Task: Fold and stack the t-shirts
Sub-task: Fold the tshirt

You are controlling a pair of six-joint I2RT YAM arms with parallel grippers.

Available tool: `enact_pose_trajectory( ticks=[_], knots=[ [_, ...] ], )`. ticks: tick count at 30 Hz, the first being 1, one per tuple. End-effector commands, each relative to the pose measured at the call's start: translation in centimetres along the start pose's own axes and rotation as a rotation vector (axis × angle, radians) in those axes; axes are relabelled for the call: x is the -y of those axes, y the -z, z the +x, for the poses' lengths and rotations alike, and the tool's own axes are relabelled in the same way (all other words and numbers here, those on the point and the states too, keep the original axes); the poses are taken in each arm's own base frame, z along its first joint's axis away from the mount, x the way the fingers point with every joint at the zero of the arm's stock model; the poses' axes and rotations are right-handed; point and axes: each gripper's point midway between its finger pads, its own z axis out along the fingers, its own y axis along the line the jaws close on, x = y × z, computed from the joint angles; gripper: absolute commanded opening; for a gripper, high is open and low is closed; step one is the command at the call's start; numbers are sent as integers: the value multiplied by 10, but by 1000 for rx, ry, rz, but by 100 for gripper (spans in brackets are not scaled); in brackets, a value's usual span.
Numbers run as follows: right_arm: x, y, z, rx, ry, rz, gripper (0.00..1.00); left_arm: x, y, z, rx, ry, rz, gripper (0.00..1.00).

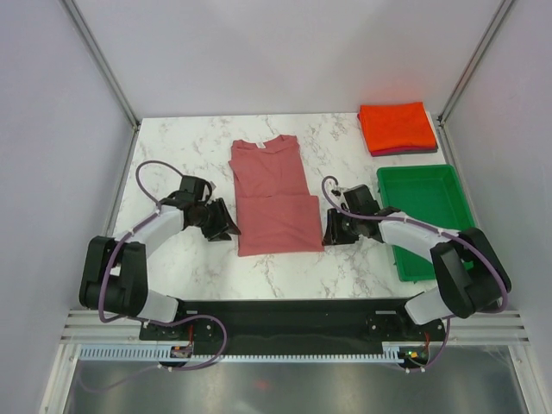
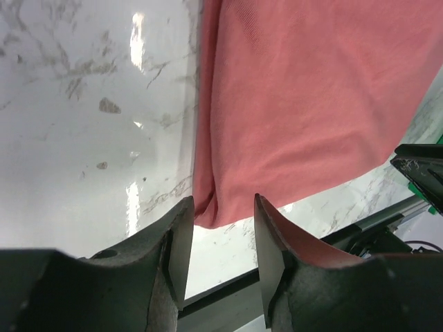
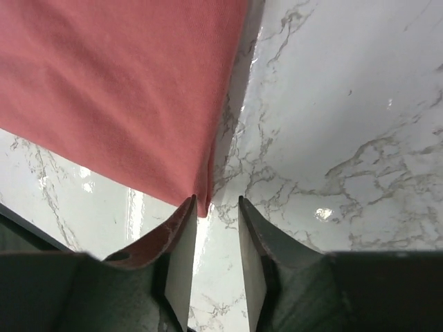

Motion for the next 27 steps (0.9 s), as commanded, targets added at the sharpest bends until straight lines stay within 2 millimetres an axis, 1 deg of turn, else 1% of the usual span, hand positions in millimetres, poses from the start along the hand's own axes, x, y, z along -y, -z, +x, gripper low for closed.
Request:
enact_pose_trajectory(
  ticks=[1,2,3,4,5,6,7,8,9,10,11,12,13,14,15,16,17,18,19,21,22,25,27],
  knots=[
    [-12,13,-45,107,40,5,39,16,12,-33,77,-82,17,48],
    [-12,14,-55,125,49,6,42,12,8,-41,74,-66,7,48],
    [-13,14,-64,137,63,1,43,20,12,-58,102,-74,25,48],
    [-15,12,-81,153,99,-6,43,20,12,-66,111,-78,23,48],
    [-16,11,-89,156,116,-36,44,14,4,-73,100,-64,4,48],
    [-18,9,-100,174,140,-51,45,23,7,-89,122,-85,24,47],
    [-22,10,-116,199,161,-64,45,25,4,-94,113,-109,38,45],
    [-12,0,-121,180,172,-58,46,29,3,-99,109,-125,51,45],
    [-14,-3,-124,164,173,-94,47,35,-1,-108,106,-147,68,44],
    [-15,-10,-134,154,173,-120,48,36,-3,-113,106,-151,72,44],
    [-9,-11,-141,157,165,-130,49,41,-2,-121,120,-161,79,43],
    [-10,-13,-145,150,164,-146,50,40,-9,-121,102,-158,81,43],
    [-8,-17,-153,153,171,-146,50,41,-10,-123,98,-159,85,43],
    [-6,-20,-157,151,189,-142,51,45,-11,-129,104,-167,90,43],
    [-4,-22,-158,139,194,-145,51,41,-18,-129,88,-167,85,43],
    [-4,-29,-163,127,201,-149,51,41,-21,-130,83,-170,87,43],
    [0,-32,-164,117,198,-146,52,43,-22,-134,81,-173,94,43],
    [3,-35,-162,97,201,-145,52,44,-25,-134,72,-175,103,42],
    [5,-41,-163,83,195,-154,52,40,-32,-131,52,-168,100,41],
    [8,-48,-161,65,192,-174,53,38,-37,-129,35,-166,103,40],
    [5,-49,-160,57,197,-202,53,36,-40,-129,28,-165,98,40],
    [6,-56,-156,36,197,-226,53,29,-48,-126,10,-168,88,40],
    [9,-60,-153,26,192,-226,52,29,-50,-126,4,-172,90,40]
  ],
)
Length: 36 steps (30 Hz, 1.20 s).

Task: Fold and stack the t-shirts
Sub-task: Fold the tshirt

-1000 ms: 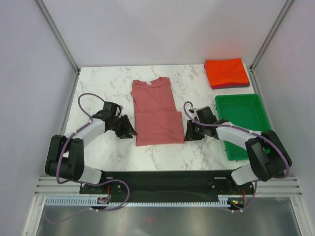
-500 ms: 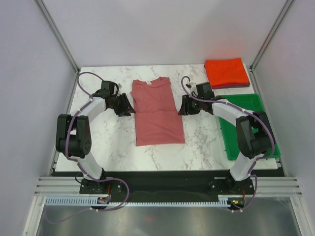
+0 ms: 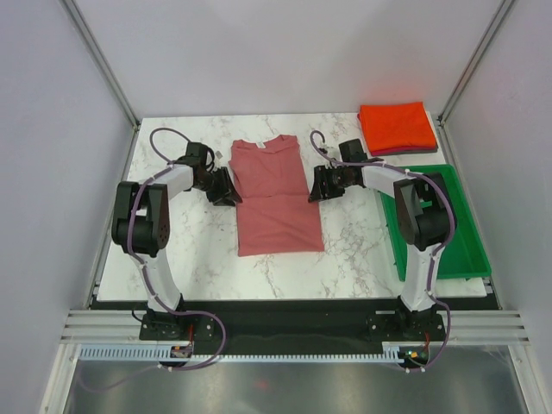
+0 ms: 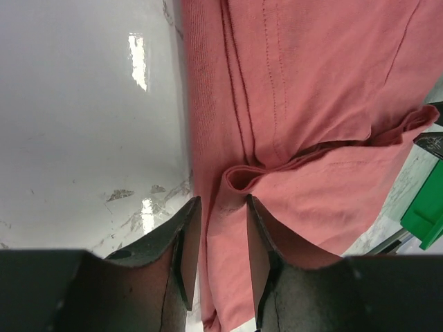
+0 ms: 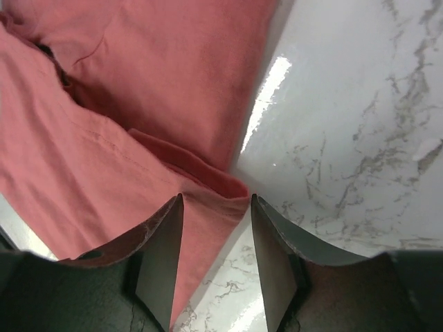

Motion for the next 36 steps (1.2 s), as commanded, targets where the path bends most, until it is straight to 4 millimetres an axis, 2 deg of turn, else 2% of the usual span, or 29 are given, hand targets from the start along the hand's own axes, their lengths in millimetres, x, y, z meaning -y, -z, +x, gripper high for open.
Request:
enact_pose_trajectory(
  ticks=[1,4,5,7,8,11,12,13,17,22,29,36],
  knots=[
    [-7,-1,-9,6,41,-72,52,11,0,-11,14,-80,49,40],
    [-6,-6,-10,6,45,-92,50,16,-1,-16,19,-92,68,38],
    [-11,-7,-12,12,53,-130,49,15,-2,-16,16,-92,69,34],
    [-11,-10,-14,15,47,-164,37,18,-2,-20,22,-102,81,21],
    [-12,-9,-15,17,43,-182,32,20,-1,-19,19,-103,89,11],
    [-14,-6,-20,34,57,-208,12,24,0,-18,15,-98,113,2],
    [-17,-2,-23,45,68,-213,4,27,3,-19,22,-103,120,2],
    [-19,0,-26,52,72,-214,1,28,4,-18,22,-101,123,2],
    [-32,14,-37,86,104,-233,0,35,16,-21,57,-105,131,2],
    [-41,19,-45,106,134,-263,0,37,30,-24,115,-110,109,2],
    [-50,28,-58,142,178,-269,0,23,37,-31,187,-70,34,2],
    [-50,29,-64,157,208,-273,0,13,34,-35,196,-42,16,2]
  ],
)
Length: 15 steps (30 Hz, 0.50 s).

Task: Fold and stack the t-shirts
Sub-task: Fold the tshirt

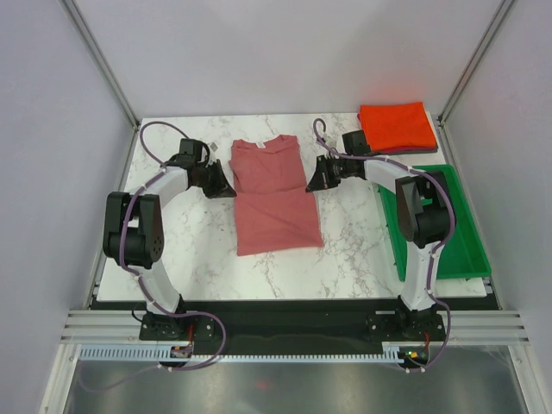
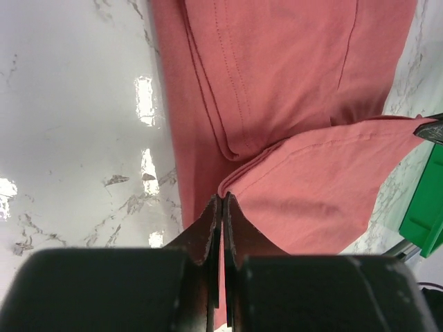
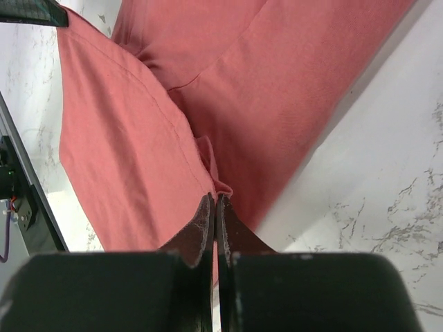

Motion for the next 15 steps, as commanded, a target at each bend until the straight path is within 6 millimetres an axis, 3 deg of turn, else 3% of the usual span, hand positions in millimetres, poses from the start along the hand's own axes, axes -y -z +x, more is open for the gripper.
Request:
enact_pose_trajectory(
  ticks=[1,7,15],
  knots=[
    [-22,13,-38,93,141,-46,0,-4,6,-21,78,21,-16,2],
    [-24,15,-45,126,203,-50,0,-8,4,-25,81,29,-10,2],
    [0,-13,-42,95,155,-68,0,-19,-22,-28,35,27,-8,2]
  ],
)
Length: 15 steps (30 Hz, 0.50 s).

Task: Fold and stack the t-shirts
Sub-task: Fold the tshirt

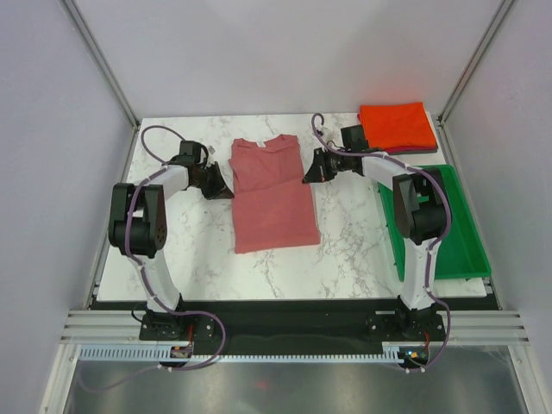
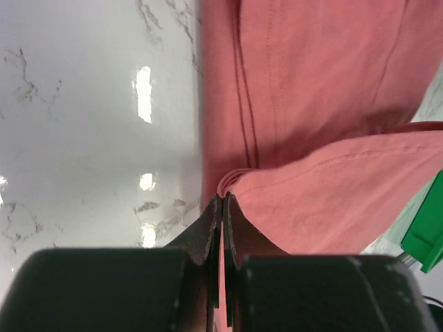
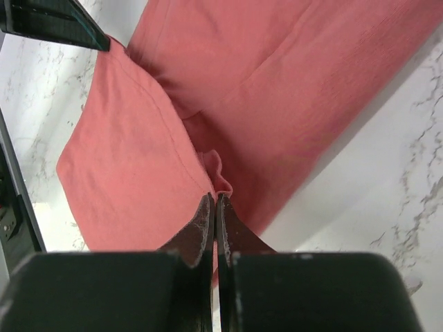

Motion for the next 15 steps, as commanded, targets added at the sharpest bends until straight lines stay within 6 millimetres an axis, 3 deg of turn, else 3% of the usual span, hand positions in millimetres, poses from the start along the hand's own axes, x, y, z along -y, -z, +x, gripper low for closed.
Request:
enact_pose_trajectory(
  ticks=[1,6,7,8,10,12,15],
  knots=[
    [4,-11,-17,38,69,-41,0,2,-9,-25,46,-22,10,2],
    [20,-20,-19,36,33,8,6,6,-15,-41,64,-30,20,12],
    [23,-20,-20,38,28,24,9,7,-14,-44,75,-34,16,16],
    [24,-18,-25,49,14,41,21,8,-11,-49,86,-38,19,26],
    [42,-11,-33,71,-23,143,28,18,-2,-57,102,-50,56,38],
    [52,3,-43,104,-78,209,39,25,14,-66,140,-44,71,44],
    [48,28,-48,116,-127,272,43,22,29,-62,168,-32,24,49]
  ],
)
